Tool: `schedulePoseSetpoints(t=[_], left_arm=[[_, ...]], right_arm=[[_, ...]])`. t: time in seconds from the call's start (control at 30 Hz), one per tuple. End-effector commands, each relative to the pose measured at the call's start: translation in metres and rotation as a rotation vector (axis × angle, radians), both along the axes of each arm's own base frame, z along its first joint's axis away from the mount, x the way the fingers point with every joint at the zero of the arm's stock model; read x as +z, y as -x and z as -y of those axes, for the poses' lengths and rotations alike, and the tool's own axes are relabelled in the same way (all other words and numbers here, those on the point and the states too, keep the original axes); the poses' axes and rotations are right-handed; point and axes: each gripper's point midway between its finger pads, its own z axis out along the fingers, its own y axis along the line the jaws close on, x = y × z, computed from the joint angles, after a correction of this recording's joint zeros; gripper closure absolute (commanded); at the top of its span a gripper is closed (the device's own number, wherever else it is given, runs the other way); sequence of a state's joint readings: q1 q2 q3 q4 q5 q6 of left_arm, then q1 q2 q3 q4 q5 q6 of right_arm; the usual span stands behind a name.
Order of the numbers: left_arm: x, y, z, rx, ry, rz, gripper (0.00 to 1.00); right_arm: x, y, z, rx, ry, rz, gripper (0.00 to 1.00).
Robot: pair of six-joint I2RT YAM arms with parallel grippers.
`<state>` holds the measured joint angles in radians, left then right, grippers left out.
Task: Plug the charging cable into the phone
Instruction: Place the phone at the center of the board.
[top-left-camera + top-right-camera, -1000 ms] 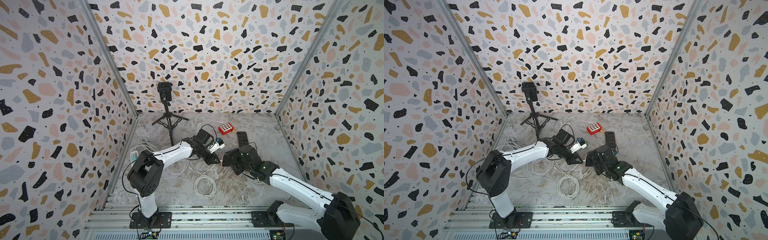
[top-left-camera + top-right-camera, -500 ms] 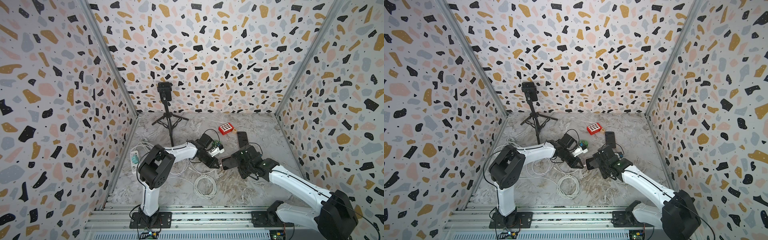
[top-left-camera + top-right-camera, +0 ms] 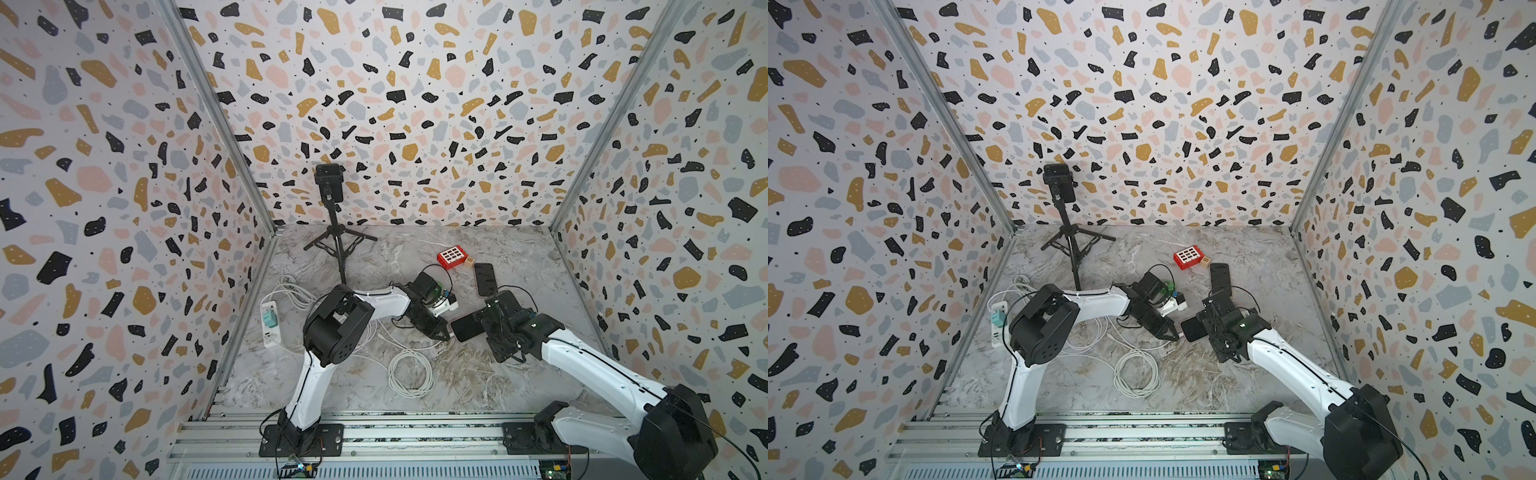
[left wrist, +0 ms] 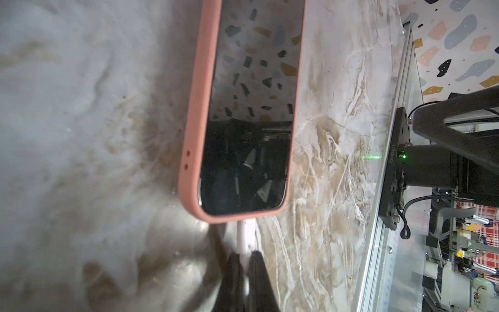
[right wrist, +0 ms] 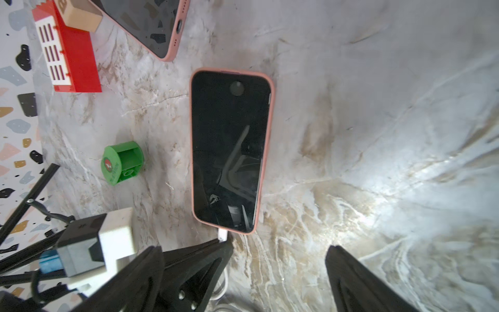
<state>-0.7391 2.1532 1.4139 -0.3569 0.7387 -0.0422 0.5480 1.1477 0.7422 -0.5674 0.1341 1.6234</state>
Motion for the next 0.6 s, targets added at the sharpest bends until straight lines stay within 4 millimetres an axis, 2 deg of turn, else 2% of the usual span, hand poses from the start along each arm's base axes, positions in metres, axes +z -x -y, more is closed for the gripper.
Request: schedulePoseSetpoints(t=[0.0, 0.03, 0.1, 0.13, 0.2, 0.27, 0.4, 0.57], left_arm=[[0.016, -0.014, 0.017, -0.010, 0.062, 0.036, 0.89], [0.018, -0.013, 0.017, -0.018, 0.065, 0.031, 0.81], [0.024, -0.010, 0.015, -0.032, 0.074, 0.042, 0.55], [0.029, -0.009, 0.014, -0.040, 0.082, 0.052, 0.47], [0.042, -0.009, 0.010, -0.054, 0.097, 0.087, 0.37], [0.056, -0.012, 0.002, -0.049, 0.111, 0.115, 0.33], [0.087, -0.022, -0.020, -0.025, 0.138, 0.166, 0.32], [0.112, -0.035, -0.075, 0.013, 0.081, 0.272, 0.30]], right_arm=[[0.006, 0.003, 0.016, 0.010, 0.067, -0.016, 0.00], [0.008, 0.002, 0.013, 0.037, 0.068, -0.017, 0.00], [0.013, 0.000, 0.011, 0.082, 0.084, -0.032, 0.00], [0.016, 0.000, 0.011, 0.097, 0.100, -0.042, 0.00], [0.019, -0.002, 0.014, 0.134, 0.146, -0.064, 0.00], [0.021, -0.005, 0.019, 0.153, 0.189, -0.088, 0.00], [0.022, -0.016, 0.026, 0.196, 0.228, -0.116, 0.00], [0.019, -0.029, 0.029, 0.257, 0.307, -0.199, 0.00]])
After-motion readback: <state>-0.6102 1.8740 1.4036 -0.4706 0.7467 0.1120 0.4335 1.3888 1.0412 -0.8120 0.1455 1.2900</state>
